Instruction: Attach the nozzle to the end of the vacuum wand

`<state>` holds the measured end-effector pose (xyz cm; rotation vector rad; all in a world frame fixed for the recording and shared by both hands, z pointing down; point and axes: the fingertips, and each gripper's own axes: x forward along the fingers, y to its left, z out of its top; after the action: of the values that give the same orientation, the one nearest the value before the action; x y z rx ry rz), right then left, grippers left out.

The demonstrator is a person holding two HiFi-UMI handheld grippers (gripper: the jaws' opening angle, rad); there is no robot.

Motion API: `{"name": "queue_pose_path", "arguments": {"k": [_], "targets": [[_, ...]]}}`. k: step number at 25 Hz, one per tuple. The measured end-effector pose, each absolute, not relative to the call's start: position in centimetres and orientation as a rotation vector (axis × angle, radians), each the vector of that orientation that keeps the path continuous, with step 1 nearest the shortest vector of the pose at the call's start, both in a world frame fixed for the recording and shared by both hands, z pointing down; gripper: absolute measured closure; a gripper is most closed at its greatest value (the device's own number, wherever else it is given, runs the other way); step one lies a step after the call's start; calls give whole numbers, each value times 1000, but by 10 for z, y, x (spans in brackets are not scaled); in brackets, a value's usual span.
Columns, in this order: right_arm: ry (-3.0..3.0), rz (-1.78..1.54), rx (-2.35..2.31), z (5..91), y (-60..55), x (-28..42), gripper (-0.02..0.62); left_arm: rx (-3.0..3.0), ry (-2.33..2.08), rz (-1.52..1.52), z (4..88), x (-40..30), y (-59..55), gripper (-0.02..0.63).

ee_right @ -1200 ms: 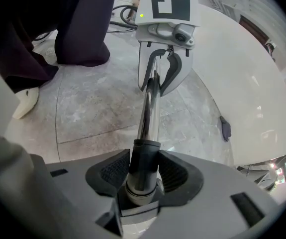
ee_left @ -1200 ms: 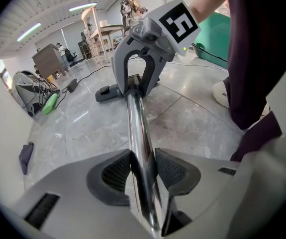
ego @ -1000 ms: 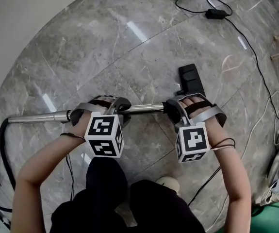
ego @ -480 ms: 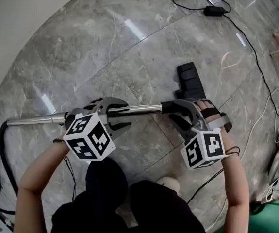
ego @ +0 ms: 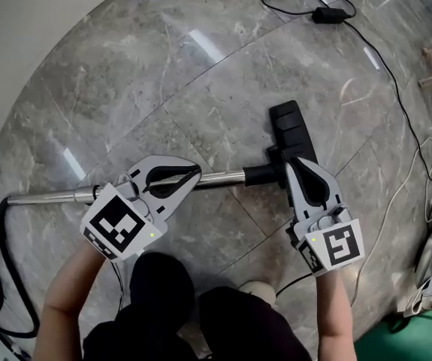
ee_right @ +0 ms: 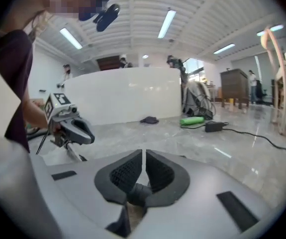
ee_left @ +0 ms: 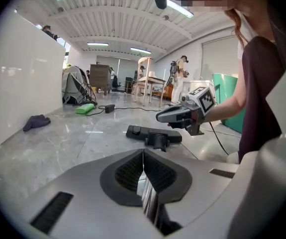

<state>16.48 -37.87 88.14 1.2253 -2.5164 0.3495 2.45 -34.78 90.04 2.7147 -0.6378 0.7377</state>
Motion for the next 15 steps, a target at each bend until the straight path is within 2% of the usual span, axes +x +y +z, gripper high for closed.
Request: {"name": "queue_pose_path", "arguments": {"k": [2,6,15], "targets": [[-2512,401,1370,882,-377,180,578,2715,-686,704,901,26,-354,595],[-2509,507,1526,882,-377,200,581,2727,-747,660,902,28,-361,596],[-2504,546,1583,875,-402,224,580,2709,-812,612,891,27,-385,596]]}}
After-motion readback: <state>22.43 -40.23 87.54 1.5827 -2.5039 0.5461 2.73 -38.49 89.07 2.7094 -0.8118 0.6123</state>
